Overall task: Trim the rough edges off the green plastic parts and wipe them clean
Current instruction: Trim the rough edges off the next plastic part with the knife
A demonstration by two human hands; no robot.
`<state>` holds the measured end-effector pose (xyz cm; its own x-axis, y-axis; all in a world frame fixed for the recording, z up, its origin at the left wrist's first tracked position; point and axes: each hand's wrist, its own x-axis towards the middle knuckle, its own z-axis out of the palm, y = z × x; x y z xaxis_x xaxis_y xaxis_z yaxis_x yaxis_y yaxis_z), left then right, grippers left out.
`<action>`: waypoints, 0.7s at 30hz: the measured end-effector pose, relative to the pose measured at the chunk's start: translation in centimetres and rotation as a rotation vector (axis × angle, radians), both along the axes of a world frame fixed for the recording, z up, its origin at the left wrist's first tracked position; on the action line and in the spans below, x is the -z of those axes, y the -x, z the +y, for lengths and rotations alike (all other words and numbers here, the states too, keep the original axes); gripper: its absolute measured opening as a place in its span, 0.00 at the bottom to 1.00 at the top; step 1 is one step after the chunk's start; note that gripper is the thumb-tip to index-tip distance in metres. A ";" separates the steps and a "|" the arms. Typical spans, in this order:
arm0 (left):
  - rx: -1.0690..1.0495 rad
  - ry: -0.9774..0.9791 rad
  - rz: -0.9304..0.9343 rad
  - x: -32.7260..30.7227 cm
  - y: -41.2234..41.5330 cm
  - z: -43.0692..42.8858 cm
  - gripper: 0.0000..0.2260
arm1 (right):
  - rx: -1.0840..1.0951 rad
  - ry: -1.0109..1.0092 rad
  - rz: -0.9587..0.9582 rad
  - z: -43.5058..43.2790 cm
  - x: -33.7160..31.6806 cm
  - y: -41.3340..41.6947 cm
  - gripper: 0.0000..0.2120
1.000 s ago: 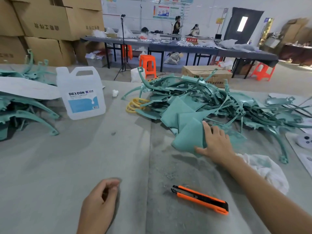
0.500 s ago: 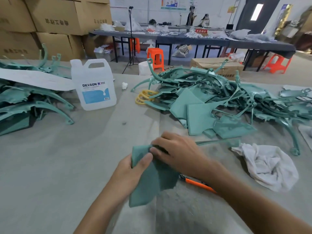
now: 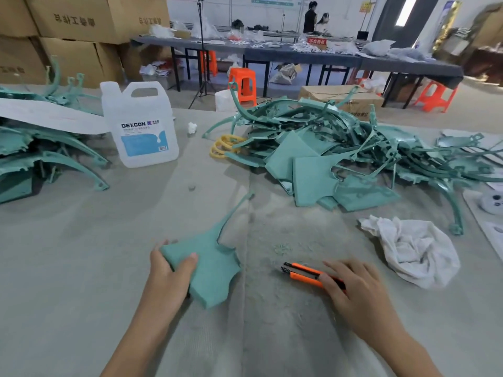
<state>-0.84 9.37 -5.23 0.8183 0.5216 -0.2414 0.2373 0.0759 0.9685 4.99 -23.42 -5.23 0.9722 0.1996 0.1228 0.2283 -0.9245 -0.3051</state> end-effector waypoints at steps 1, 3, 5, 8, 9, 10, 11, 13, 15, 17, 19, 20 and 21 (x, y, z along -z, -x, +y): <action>-0.001 -0.169 0.049 0.1 0.2 0.3 0.41 | -0.010 0.021 0.004 -0.1 0.1 0.1 0.14; -0.007 -0.623 0.120 0.4 0.8 1.0 0.48 | -0.031 0.045 -0.016 0.0 0.1 0.2 0.11; 0.019 -0.962 0.158 -0.1 1.5 1.0 0.41 | -0.038 0.036 -0.055 0.2 0.1 0.4 0.09; 0.195 -1.044 0.251 -0.8 1.7 -0.4 0.38 | -0.029 0.011 -0.096 0.5 0.1 0.8 0.07; 0.269 -1.071 0.295 -0.9 1.6 -1.1 0.41 | -0.028 0.002 -0.103 0.7 0.2 1.1 0.07; 0.333 -1.104 0.328 -0.8 1.3 -1.8 0.44 | -0.029 -0.002 -0.112 0.9 0.2 1.3 0.07; 0.386 -1.133 0.351 -0.7 1.1 -2.2 0.46 | -0.033 -0.004 -0.119 0.9 0.1 1.5 0.08; 0.464 -1.172 0.361 -0.2 0.7 -2.5 0.44 | -0.045 -0.009 -0.109 1.0 -0.1 2.0 0.09; 0.542 -1.163 0.339 0.1 0.4 -2.0 0.40 | -0.057 -0.060 -0.080 0.8 -0.8 2.4 0.11; 0.647 -1.137 0.310 0.2 0.2 -1.5 0.37 | -0.054 -0.152 -0.065 0.7 -1.8 3.1 0.11; 0.719 -1.120 0.272 0.5 0.3 -1.6 0.35 | -0.055 -0.241 -0.013 0.8 -3.1 3.9 0.13; 0.733 -1.107 0.253 0.6 0.4 -1.8 0.34 | -0.062 -0.283 0.039 0.8 -3.5 4.1 0.15; 0.733 -1.093 0.237 0.7 0.5 -2.0 0.34 | -0.067 -0.313 0.102 0.9 -3.7 4.1 0.17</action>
<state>-1.35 7.39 -5.92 0.9873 -0.0019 -0.1590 0.0593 -0.9233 0.3794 0.88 -22.49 -1.48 0.9685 0.2318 0.0908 0.2392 -0.7660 -0.5967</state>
